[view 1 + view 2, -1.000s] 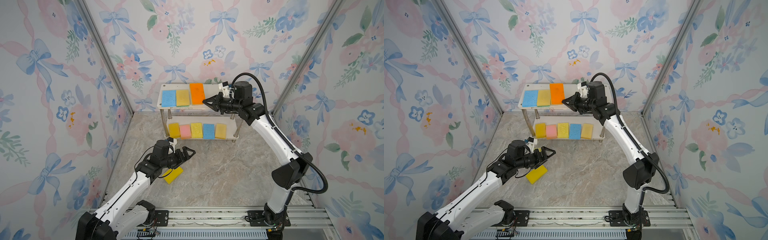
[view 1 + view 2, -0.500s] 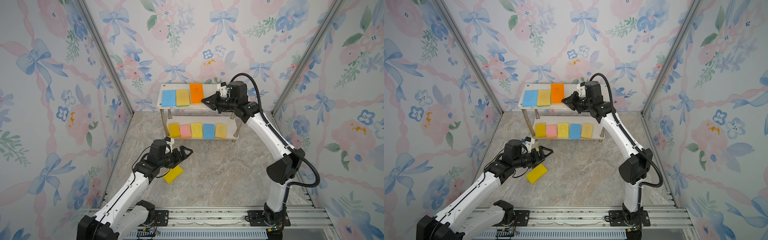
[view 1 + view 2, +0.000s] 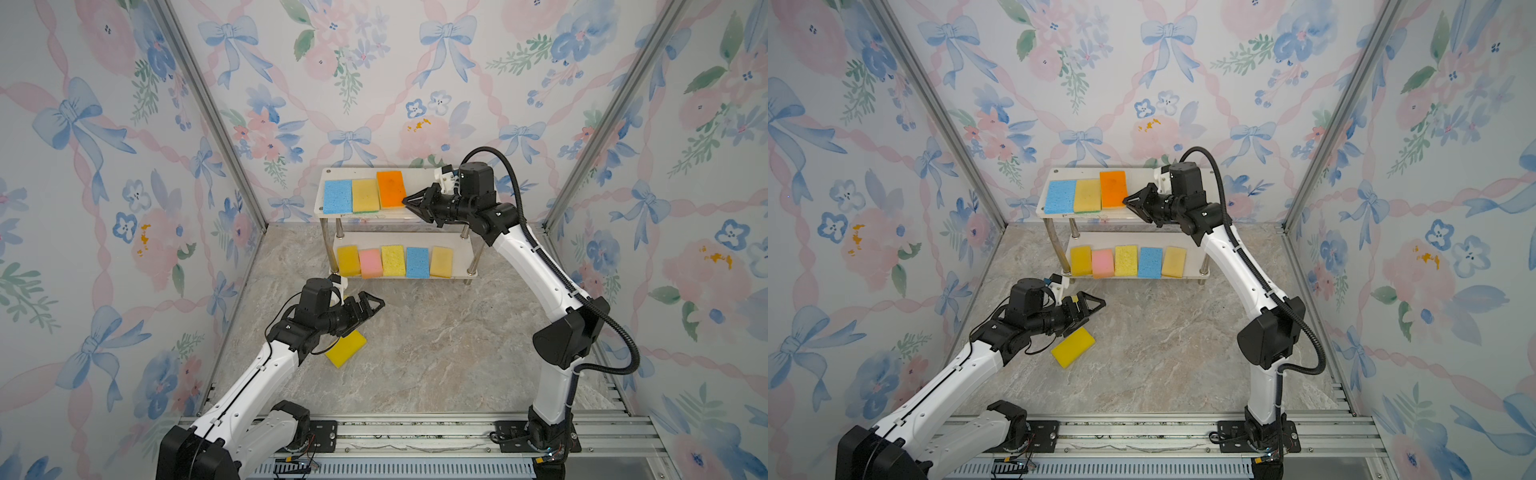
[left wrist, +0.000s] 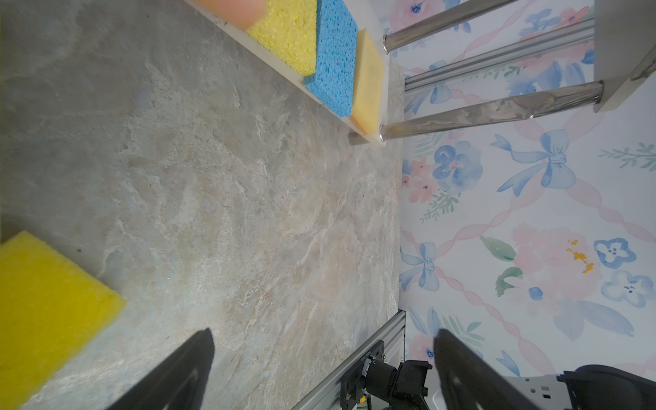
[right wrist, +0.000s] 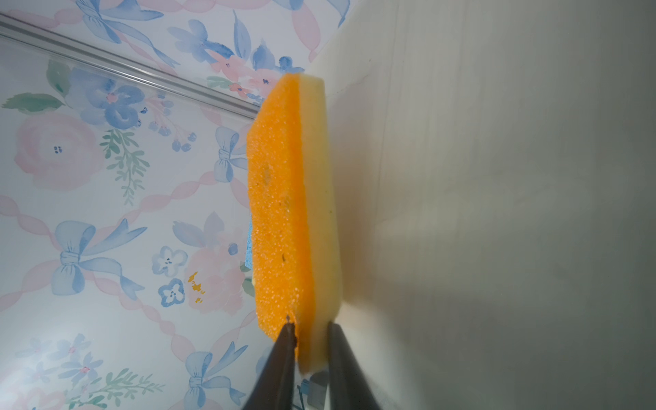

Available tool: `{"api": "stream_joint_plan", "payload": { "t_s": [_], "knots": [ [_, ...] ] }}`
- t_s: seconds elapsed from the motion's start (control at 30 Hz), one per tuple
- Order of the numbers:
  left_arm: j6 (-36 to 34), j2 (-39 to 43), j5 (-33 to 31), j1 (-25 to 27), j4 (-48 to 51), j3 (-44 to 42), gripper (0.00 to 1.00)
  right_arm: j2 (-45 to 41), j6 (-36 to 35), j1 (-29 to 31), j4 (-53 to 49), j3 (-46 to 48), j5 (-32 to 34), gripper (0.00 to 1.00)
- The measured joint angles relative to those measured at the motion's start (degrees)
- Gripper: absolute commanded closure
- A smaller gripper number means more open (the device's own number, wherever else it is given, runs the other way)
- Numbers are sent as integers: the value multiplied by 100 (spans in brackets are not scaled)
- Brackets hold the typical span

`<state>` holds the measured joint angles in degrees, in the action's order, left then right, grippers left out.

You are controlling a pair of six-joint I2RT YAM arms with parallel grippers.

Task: Place and organize the cleaning sponges onto the shelf
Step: 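Lift the orange sponge onto the shelf top with the right gripper while left opens, then lower the orange sponge beside the yellow-green sponge with the right gripper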

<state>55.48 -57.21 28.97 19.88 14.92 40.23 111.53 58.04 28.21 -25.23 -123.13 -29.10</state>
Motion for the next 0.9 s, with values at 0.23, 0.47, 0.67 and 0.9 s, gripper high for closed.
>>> {"api": "stream_joint_plan", "payload": {
  "t_s": [0.23,0.47,0.67,0.9],
  "knots": [
    [0,0,33,-44,0,0,2,28,-13,20,-24,-94,-2,67],
    [0,0,55,-81,0,0,2,28,-131,79,-76,-92,59,85],
    [0,0,68,-96,0,0,2,28,-105,79,-39,-11,107,95],
    [0,0,68,-96,0,0,2,-92,59,57,509,522,83,98]
  ]
}}
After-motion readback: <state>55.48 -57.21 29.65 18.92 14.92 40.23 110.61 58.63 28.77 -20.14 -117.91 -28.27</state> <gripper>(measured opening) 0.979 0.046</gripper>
